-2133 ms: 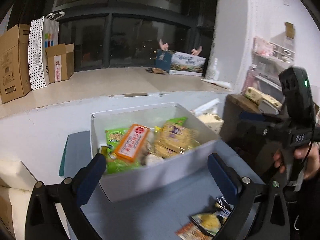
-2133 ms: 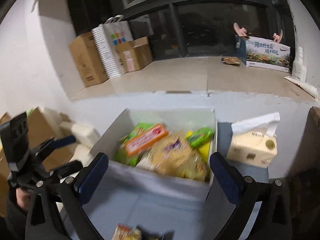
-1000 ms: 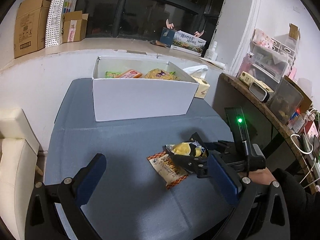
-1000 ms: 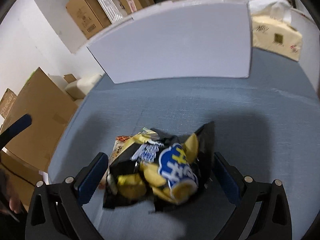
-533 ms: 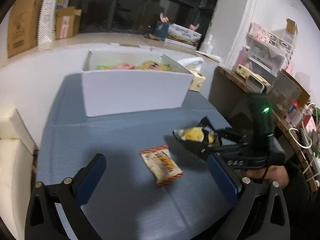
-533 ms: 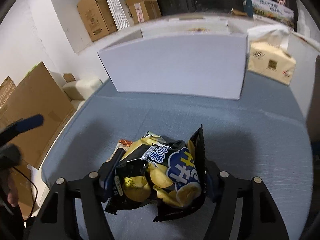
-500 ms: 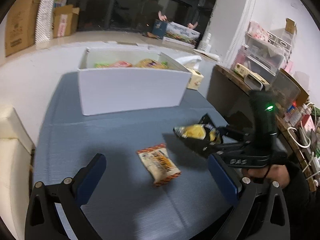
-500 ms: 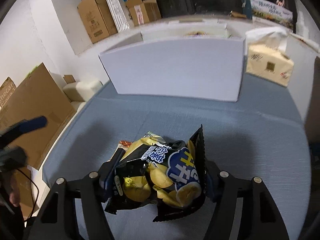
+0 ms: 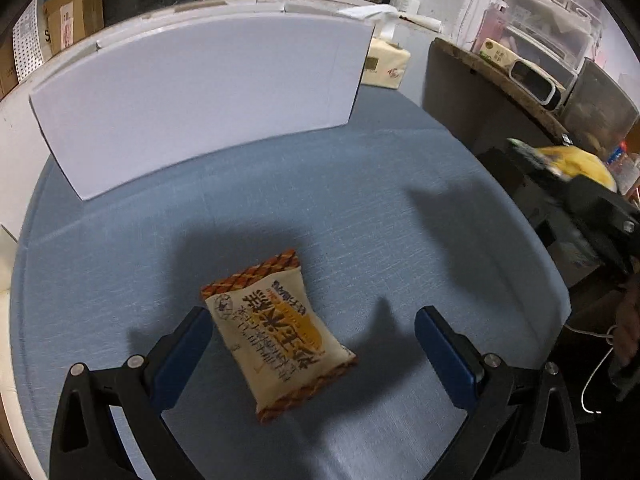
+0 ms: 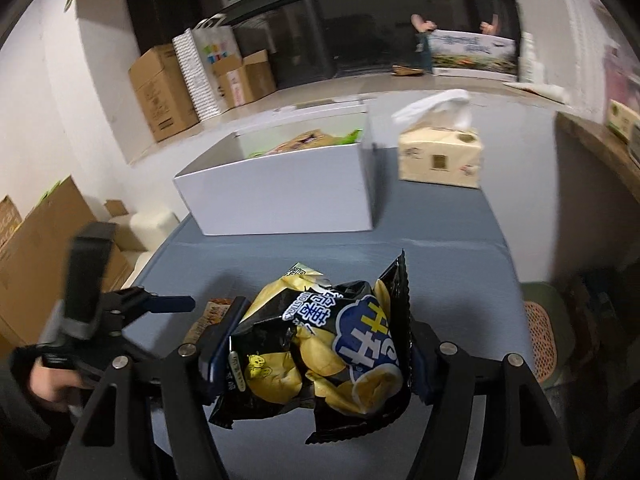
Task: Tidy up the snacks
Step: 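Grasp the small wafer pack with the left gripper, then drop the wafer pack into the box with left gripper while right drops chip bag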
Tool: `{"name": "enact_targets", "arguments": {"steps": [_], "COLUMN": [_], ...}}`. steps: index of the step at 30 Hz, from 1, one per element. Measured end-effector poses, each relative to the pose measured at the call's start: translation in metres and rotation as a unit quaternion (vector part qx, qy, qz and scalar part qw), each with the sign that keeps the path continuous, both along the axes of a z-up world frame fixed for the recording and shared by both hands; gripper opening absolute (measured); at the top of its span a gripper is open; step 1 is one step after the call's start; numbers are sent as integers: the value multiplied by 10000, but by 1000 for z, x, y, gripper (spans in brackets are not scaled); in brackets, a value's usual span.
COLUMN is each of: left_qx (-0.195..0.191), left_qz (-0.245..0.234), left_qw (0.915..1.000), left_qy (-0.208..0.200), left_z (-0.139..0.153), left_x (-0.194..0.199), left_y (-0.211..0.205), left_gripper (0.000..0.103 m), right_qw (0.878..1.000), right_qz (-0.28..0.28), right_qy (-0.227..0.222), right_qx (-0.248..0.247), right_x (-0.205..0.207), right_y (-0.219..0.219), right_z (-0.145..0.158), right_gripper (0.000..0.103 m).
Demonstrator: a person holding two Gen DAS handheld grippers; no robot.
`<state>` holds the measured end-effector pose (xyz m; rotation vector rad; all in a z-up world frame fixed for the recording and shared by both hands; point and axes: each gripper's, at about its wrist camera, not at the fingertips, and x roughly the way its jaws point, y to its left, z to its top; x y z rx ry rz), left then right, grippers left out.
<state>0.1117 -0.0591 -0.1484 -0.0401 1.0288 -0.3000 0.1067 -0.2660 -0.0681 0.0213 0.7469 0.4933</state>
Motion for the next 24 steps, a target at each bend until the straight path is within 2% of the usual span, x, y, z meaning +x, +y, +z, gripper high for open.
{"name": "enact_targets", "arguments": {"steps": [6,7,8,9,13,19,22,24], "left_qx": [218,269,356,347,23,-412,-867,-948], "left_qz": [-59,-52,-37,-49,69,208,167,251], "left_qw": [9997,9996,9993,9992,9990,9934,9871,9840], "left_qy": [22,-40,-128,-170,-436,-1048,-1334,-1489], "left_z": [-7,-5,-3,-1,10,51,72,88], "left_x": [-8,-11,-14,-17,-31,-54,-46,-33], "left_y": [-3,-2,-1,1,20,50,64,72], "left_gripper": [99,85,58,53,52,52,52,52], "right_qw": [9998,9998,9998,9998,9999,9998,9996,9995], "right_qz": [-136,-134,-123,-104,33,171,225,263], "right_qy": [126,140,146,151,164,144,133,80], "right_qx": [21,41,43,35,-24,1,90,149], "right_x": [-3,-3,-3,-4,-5,-4,5,12], "right_y": [-10,-10,-9,-8,3,18,27,32], "right_z": [-7,-8,-8,-9,-12,-14,-12,-6], "right_gripper": [73,73,73,73,73,73,73,73]}}
